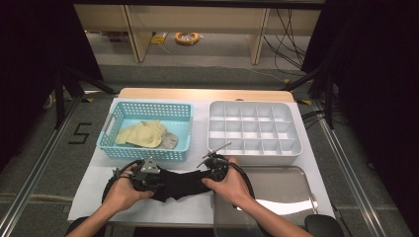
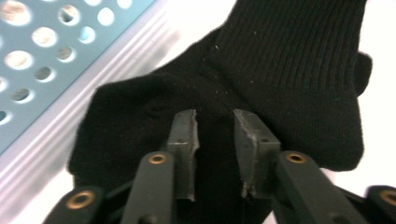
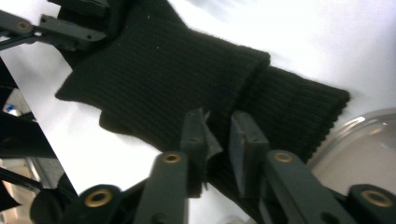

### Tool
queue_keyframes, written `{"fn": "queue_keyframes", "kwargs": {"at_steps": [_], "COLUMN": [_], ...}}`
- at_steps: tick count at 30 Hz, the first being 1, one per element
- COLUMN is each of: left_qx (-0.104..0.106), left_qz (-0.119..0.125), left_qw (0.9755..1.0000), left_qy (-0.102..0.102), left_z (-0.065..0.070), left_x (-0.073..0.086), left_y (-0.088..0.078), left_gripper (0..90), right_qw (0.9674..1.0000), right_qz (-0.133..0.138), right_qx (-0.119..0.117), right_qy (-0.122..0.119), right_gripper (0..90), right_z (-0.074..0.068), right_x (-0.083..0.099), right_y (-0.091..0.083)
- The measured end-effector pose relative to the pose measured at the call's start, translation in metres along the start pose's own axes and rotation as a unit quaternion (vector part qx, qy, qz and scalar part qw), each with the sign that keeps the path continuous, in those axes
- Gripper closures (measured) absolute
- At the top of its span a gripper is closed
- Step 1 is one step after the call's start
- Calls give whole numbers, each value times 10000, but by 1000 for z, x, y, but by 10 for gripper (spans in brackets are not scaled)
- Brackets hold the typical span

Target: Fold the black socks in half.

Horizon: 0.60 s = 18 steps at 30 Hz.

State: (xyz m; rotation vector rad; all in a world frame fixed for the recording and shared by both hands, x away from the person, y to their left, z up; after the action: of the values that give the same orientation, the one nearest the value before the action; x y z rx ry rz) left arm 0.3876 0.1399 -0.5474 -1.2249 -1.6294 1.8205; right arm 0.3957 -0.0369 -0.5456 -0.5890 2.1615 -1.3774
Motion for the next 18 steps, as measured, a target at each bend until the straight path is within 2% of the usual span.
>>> {"fn": "queue_keyframes", "kwargs": {"at_steps": [1, 2, 3, 4, 6, 7, 9, 10, 12, 13, 14, 15, 18], "left_qx": [11, 55, 21, 60, 47, 36, 15, 59, 12, -46, -23, -22, 15], "left_qz": [-21, 21, 39, 70, 46, 94, 207, 241, 589, 715, 865, 968, 1304], "left_qw": [10000, 9999, 10000, 9998, 9999, 9997, 9993, 9991, 9970, 9961, 9940, 9929, 9874], "left_qy": [2, -90, -77, -192, -160, -240, -316, -344, -503, -519, -675, -688, -892], "left_z": [0, 0, -1, -1, -2, -2, -4, -4, -8, -12, -14, -16, -22], "left_x": [0, 0, 0, 0, 1, 1, 1, 2, 0, 0, 0, 1, 2], "left_y": [-1, 0, 0, 1, -2, -3, -10, -16, -29, -36, -44, -48, -63], "left_gripper": [763, 808, 838, 848, 864, 868, 872, 872, 872, 872, 873, 872, 872], "right_qw": [9999, 10000, 9999, 9999, 9999, 9999, 9997, 9997, 9996, 9993, 9992, 9991, 9985], "right_qz": [67, 47, 28, 40, 98, 80, 168, 179, 219, 295, 332, 350, 503], "right_qx": [-83, -51, -110, -96, -81, -90, -139, -150, -171, -217, -236, -220, -198], "right_qy": [-14, -10, 31, 34, -64, -26, -77, -25, 29, -19, -8, 79, 130], "right_gripper": [844, 862, 874, 878, 883, 884, 885, 885, 884, 884, 884, 884, 884], "right_z": [-3, -2, -3, -3, -3, -3, -4, -5, -6, -6, -6, -5, -1], "right_x": [-2, -2, -2, -2, -2, -1, -1, 0, 2, 2, 3, 5, 7], "right_y": [0, 0, -1, -1, -1, -1, -4, -7, -14, -18, -22, -27, -37]}}
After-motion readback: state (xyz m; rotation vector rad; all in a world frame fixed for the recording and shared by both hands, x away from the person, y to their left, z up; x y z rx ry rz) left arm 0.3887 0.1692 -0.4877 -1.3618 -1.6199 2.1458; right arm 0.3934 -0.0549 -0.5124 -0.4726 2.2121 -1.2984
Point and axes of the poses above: each handheld gripper's, and its own axes: y roughly forward along the jaws, x roughly out of its underside, z roughly to its right, the point moved 9 cm from there along y, roughly forward along the jaws, and after that the axes turned 14 degrees about -z, right-handed, at the moved point
